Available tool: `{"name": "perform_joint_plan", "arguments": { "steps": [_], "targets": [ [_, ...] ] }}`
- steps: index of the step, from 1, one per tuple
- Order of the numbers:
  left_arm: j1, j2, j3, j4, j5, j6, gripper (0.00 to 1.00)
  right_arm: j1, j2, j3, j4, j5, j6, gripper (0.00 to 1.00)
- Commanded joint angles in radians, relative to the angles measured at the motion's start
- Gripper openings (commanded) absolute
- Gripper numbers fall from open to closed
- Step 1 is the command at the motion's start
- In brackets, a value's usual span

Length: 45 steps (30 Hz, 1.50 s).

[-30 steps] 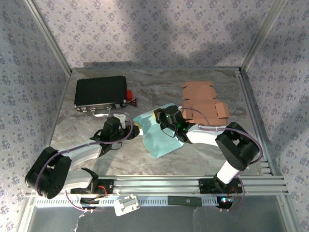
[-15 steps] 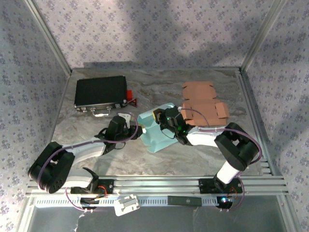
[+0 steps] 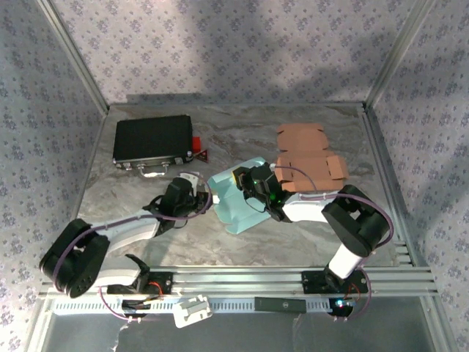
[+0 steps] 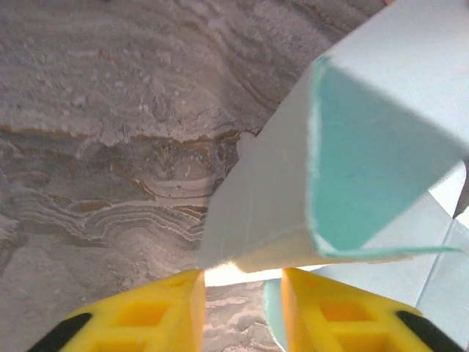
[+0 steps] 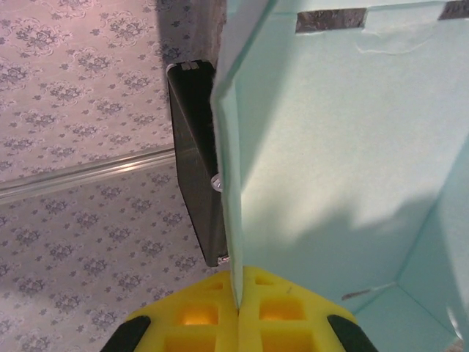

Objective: Fold the paper box

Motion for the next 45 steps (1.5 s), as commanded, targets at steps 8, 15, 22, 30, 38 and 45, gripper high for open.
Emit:
{"name": "perform_joint_plan", "arguments": {
  "steps": [8,15,22,30,38,45],
  "targets": [
    [0.028,-0.104,-0.010,-0.092,0.042,0.177,0.35,-0.012,0.002,-0.010,-0.016,-0.024,-0.019,0.00],
    [0.041,-0.019,-0.034,0.070,0.079,0.176,0.41,-0.017,0.014,-0.013,0.007,-0.035,-0.008,0.00],
    [0.012,0.102,0.010,0.149,0.107,0.187,0.40,-0.014,0.010,-0.006,0.010,-0.041,-0.012,0.00],
    [-0.043,0.137,0.030,0.176,-0.016,0.169,0.37,-0.007,0.016,-0.022,0.038,-0.028,-0.012,0.00],
    [-0.074,0.164,0.050,0.189,-0.106,0.153,0.36,0.008,0.020,-0.022,0.044,-0.015,-0.003,0.00],
    [-0.113,0.174,0.058,0.200,-0.220,0.145,0.34,0.031,0.024,-0.029,0.046,0.010,0.001,0.00]
  ]
}}
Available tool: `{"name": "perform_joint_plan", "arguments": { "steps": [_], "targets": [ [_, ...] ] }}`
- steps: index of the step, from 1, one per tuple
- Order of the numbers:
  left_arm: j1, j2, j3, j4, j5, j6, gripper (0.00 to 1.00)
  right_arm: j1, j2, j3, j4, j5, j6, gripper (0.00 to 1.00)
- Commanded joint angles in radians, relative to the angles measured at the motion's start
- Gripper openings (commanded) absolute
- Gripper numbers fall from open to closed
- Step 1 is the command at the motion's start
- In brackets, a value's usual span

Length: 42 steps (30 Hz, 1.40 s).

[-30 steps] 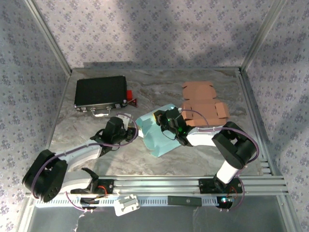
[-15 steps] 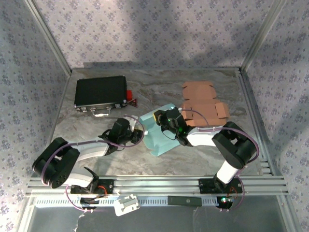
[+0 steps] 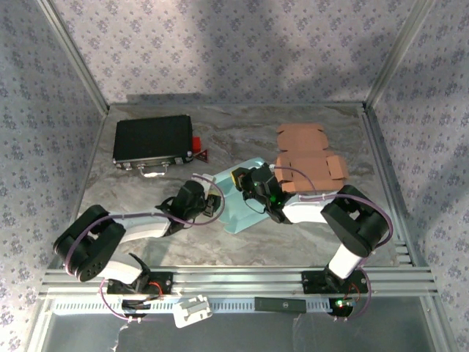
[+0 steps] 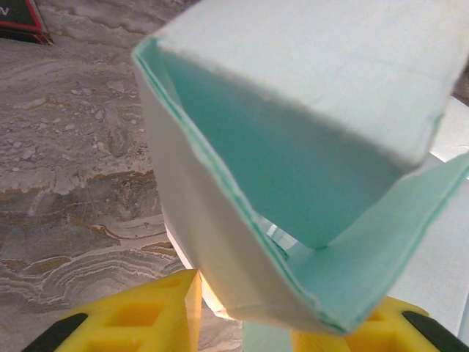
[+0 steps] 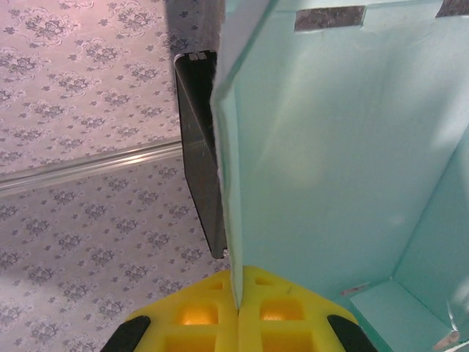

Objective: Fold the paper box

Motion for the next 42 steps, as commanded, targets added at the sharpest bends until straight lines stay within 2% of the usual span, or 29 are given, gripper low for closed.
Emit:
{"name": "perform_joint_plan", "arguments": {
  "steps": [1,8,16,19,26,37,40,42],
  "targets": [
    [-0.013,0.003,0.034,0.051,-0.106,-0.017,0.34,0.020,0.027,-0.017,0.005,0.016,0.001,0.00],
    [-0.029,0.018,0.046,0.053,-0.176,-0.039,0.35,0.056,0.052,-0.035,0.062,0.082,0.023,0.00],
    [-0.029,0.015,0.046,0.054,-0.191,-0.052,0.35,0.137,0.097,-0.098,0.223,0.278,0.003,0.00],
    [-0.024,0.018,0.046,0.050,-0.192,-0.052,0.33,0.157,0.135,-0.105,0.300,0.315,0.003,0.00],
    [-0.008,0.015,0.046,0.057,-0.215,-0.053,0.28,0.179,0.221,-0.075,0.383,0.327,0.040,0.00],
    [-0.001,0.064,0.075,0.067,-0.239,-0.073,0.14,0.189,0.228,-0.058,0.356,0.340,0.085,0.00],
    [-0.012,0.083,0.083,0.068,-0.280,-0.092,0.14,0.194,0.238,-0.050,0.351,0.346,0.100,0.00],
    [-0.023,0.094,0.089,0.067,-0.313,-0.100,0.20,0.197,0.244,-0.047,0.349,0.349,0.114,0.00]
  ]
}}
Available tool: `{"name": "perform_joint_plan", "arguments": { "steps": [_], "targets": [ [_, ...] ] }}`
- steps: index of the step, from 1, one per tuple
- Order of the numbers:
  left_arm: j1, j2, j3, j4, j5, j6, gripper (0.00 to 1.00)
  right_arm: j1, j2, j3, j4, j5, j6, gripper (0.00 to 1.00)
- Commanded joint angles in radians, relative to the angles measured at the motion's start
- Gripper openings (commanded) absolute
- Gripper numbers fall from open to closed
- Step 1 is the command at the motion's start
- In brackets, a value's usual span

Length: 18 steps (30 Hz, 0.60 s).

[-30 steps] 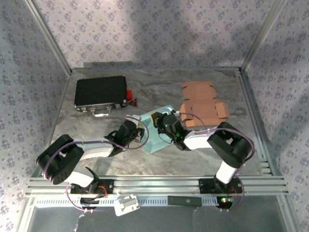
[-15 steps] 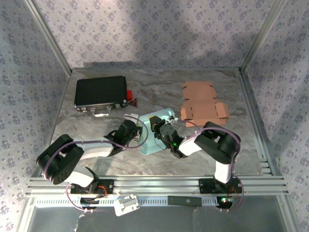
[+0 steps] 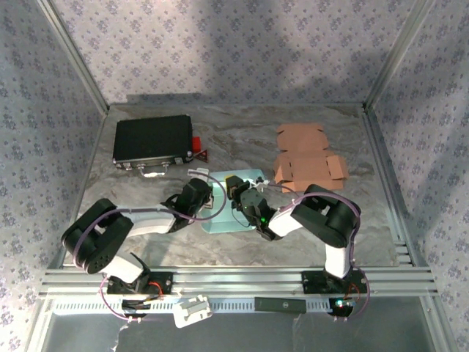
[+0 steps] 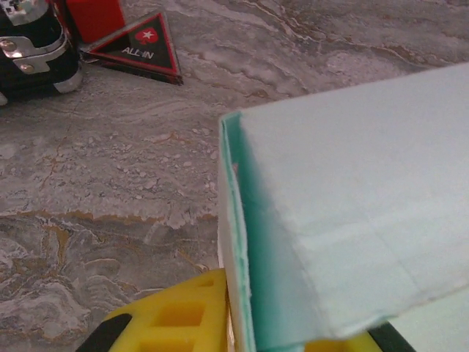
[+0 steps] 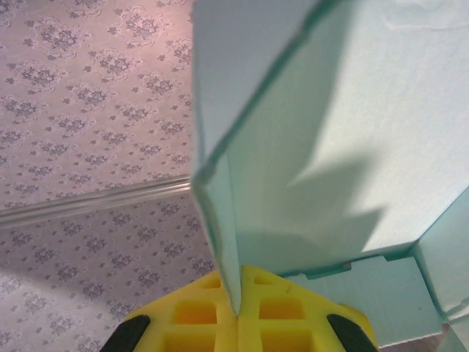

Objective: Fold the paper box

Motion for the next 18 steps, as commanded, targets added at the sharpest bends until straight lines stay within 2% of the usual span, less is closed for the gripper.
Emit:
{"name": "perform_joint_plan", "arguments": {
  "steps": [1,6,11,18],
  "targets": [
    [-0.020,0.021,0.041,0.046,-0.077,-0.036,0.22,0.023,0.035,0.008,-0.072,-0.001,0.043,0.00],
    [-0.029,0.049,0.055,0.019,-0.162,-0.051,0.19,0.024,0.032,0.007,-0.085,0.007,0.060,0.00],
    [-0.034,0.090,0.088,-0.022,-0.212,-0.066,0.00,0.023,0.029,0.006,-0.086,0.008,0.066,0.00],
    [-0.042,0.135,0.091,-0.013,-0.212,-0.077,0.00,0.018,0.023,0.007,-0.104,0.002,0.079,0.00]
  ]
}}
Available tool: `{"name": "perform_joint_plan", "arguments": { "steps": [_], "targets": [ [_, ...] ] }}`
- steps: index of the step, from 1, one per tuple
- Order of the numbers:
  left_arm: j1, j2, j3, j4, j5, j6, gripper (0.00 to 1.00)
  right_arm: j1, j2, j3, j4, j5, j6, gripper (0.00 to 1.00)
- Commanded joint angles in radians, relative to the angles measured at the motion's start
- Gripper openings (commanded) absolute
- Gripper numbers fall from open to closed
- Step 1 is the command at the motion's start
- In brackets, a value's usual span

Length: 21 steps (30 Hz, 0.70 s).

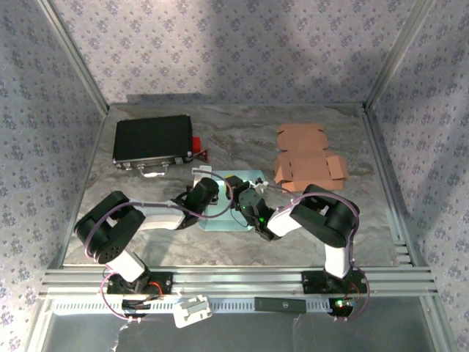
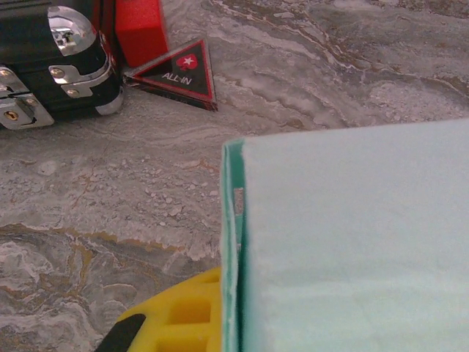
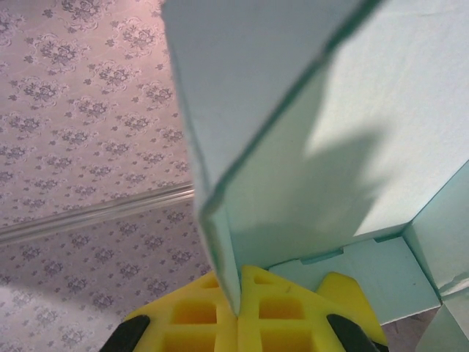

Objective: Fold the paper box

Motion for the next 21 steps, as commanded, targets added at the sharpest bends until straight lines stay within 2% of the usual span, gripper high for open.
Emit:
{"name": "perform_joint_plan", "arguments": {
  "steps": [1,5,7,9,11,14,17,21],
  "targets": [
    [0.006,0.039,0.014,-0.001,-0.018,-0.027,0.00,0.011,0.016,-0.005,-0.089,-0.020,0.025,0.00],
    [0.006,0.053,0.023,-0.010,-0.041,-0.029,0.00,0.006,0.005,-0.006,-0.103,-0.030,0.021,0.00],
    [0.006,0.038,0.033,-0.048,-0.058,-0.051,0.00,0.005,-0.026,-0.017,-0.131,-0.030,0.001,0.20],
    [0.013,-0.003,0.067,-0.155,-0.081,-0.102,0.00,0.000,-0.102,-0.041,-0.212,-0.027,-0.042,0.39],
    [0.030,-0.049,0.134,-0.320,-0.089,-0.156,0.00,-0.010,-0.233,-0.055,-0.396,-0.031,-0.099,0.53],
    [0.066,-0.074,0.267,-0.584,-0.075,-0.216,0.00,-0.034,-0.450,-0.022,-0.764,-0.045,-0.191,0.65],
    [0.107,-0.047,0.403,-0.812,-0.023,-0.252,0.00,-0.076,-0.606,0.077,-1.061,-0.095,-0.337,0.71],
    [0.126,-0.025,0.511,-0.984,0.059,-0.287,0.00,-0.173,-0.646,0.235,-1.281,-0.205,-0.485,0.70]
  ]
}}
